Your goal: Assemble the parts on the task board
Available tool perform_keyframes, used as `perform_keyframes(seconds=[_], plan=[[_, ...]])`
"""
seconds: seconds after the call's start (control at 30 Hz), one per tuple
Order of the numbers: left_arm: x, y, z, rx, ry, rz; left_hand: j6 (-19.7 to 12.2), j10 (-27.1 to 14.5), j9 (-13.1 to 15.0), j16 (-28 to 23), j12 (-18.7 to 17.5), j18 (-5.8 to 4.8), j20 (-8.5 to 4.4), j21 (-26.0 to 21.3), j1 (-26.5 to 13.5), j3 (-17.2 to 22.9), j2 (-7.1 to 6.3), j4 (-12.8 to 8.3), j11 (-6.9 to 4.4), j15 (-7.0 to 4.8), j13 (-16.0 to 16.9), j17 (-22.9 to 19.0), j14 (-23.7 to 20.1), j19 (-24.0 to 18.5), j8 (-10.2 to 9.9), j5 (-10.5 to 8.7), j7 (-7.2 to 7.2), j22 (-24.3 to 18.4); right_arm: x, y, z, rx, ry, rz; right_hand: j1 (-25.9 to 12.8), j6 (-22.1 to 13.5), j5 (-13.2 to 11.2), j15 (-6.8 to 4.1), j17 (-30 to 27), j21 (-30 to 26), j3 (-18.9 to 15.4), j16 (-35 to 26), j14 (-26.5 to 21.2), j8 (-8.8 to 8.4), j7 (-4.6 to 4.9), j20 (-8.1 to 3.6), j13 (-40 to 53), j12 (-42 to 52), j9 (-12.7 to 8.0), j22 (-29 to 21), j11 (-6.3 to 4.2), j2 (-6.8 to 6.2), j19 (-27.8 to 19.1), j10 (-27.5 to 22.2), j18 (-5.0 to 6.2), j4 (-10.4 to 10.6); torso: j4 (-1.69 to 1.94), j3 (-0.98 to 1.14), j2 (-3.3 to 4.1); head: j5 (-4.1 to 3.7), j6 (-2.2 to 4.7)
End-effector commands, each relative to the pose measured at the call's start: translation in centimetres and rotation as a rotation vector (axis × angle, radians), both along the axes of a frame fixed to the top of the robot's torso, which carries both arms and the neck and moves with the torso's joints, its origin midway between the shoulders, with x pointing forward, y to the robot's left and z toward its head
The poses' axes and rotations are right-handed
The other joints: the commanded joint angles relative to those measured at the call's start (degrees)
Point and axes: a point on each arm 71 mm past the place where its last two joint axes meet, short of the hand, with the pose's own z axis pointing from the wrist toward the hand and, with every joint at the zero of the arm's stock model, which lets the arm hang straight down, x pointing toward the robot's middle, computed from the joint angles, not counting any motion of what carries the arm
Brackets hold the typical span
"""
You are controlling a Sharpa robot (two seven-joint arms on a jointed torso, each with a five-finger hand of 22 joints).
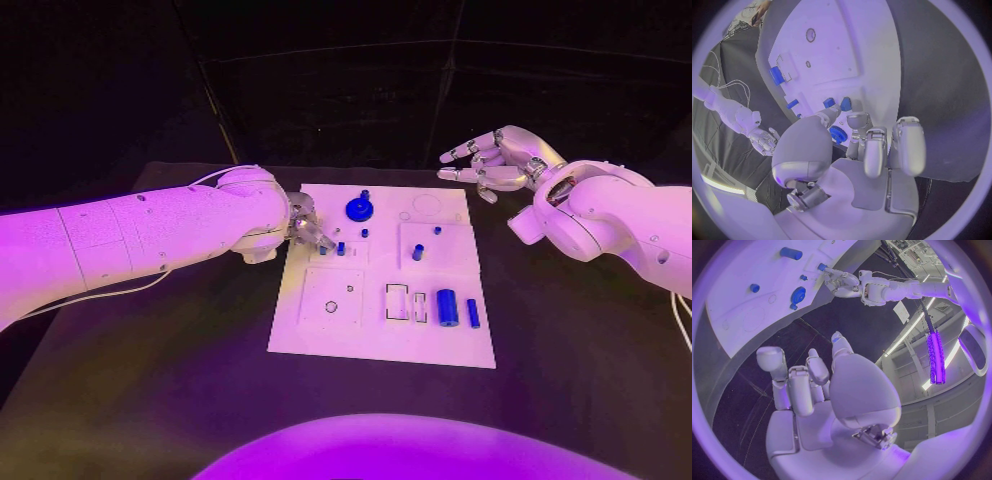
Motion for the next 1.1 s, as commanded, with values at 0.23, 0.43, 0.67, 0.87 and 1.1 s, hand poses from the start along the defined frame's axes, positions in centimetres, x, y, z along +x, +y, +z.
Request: perform_keyframes(seconds=[0.23,0.43,0.67,0.87,1.1], plan=[[0.1,0.2,0.2,-0.015,-0.034,0.024,0.3,-0.5,-0.2,0.2,0.3,-0.46,-0.61,0.0,-0.8,-4.8,0.55,2.4,-0.03,-0.44,-0.1,15.1,5.9,0.8,0.6,0.25,0.18,3.1,0.0,0.1,0.2,0.007,-0.008,0.004,0.0,-0.1,0.3,-0.18,5.6,-0.2,-0.4,-0.3,3.7,0.10,0.20,-0.01,-0.1,0.0,-0.1,-0.1,0.02,0.56,-0.2,-0.4,0.39,0.2,-0.01,0.01,-0.03,-0.01,0.12],[0.3,0.1,0.5,-0.079,-0.074,0.045,0.1,-0.7,-0.3,0.2,0.3,-0.38,-0.66,-0.4,-0.8,-7.2,1.18,4.2,-0.06,-0.48,-0.4,15.1,5.9,0.7,0.8,0.25,0.16,2.8,0.0,0.1,0.2,0.007,-0.009,0.004,0.0,-0.1,0.3,-0.18,5.6,-0.2,-0.4,-0.3,3.7,0.10,0.20,-0.01,-0.1,0.0,-0.1,-0.1,0.02,0.56,-0.2,-0.4,0.39,0.2,-0.02,0.01,-0.04,-0.01,0.22],[0.5,0.4,1.1,-0.207,-0.149,0.090,-1.2,-2.3,-0.7,0.2,-1.2,-0.22,-0.55,-1.1,0.1,-9.3,1.89,5.8,0.27,-0.28,-2.5,15.1,5.9,0.4,0.5,0.27,0.55,2.2,0.0,0.0,0.2,0.007,-0.009,0.003,0.0,-0.1,0.3,-0.18,5.6,-0.2,-0.4,-0.3,3.7,0.10,0.20,-0.01,-0.1,0.0,-0.1,-0.1,0.02,0.56,-0.2,-0.4,0.39,0.2,-0.05,0.01,-0.02,-0.17,0.31],[0.7,0.4,1.8,-0.327,-0.212,0.107,-4.3,-7.0,-1.7,-0.1,-6.4,0.70,0.00,-4.9,2.7,-11.0,1.79,6.1,1.33,0.49,-9.3,14.6,5.8,-1.5,-1.1,0.25,1.81,-1.6,0.0,0.0,0.2,0.006,-0.009,0.001,-0.1,-0.2,0.3,-0.17,5.6,-0.2,-0.5,-0.3,3.7,0.05,0.23,-0.01,-0.1,0.0,-0.1,-0.2,0.04,0.56,-0.2,-0.4,0.39,0.2,0.00,0.04,-0.02,-0.28,0.34],[1.2,-1.5,3.3,-0.515,-0.366,-0.014,-11.3,-20.6,-5.9,-12.3,-15.8,5.08,2.73,-27.5,15.8,-8.0,2.18,0.9,5.17,3.85,-16.6,-2.1,-1.8,-14.1,-6.0,0.31,6.01,-22.5,0.1,-0.1,0.2,0.005,-0.009,-0.001,-0.1,-0.2,0.3,-0.17,5.6,-0.2,-0.5,-0.3,3.7,0.05,0.23,-0.01,-0.1,0.0,-0.1,-0.2,0.04,0.56,-0.2,-0.4,0.39,0.2,-0.06,0.04,0.03,-0.49,0.74]])
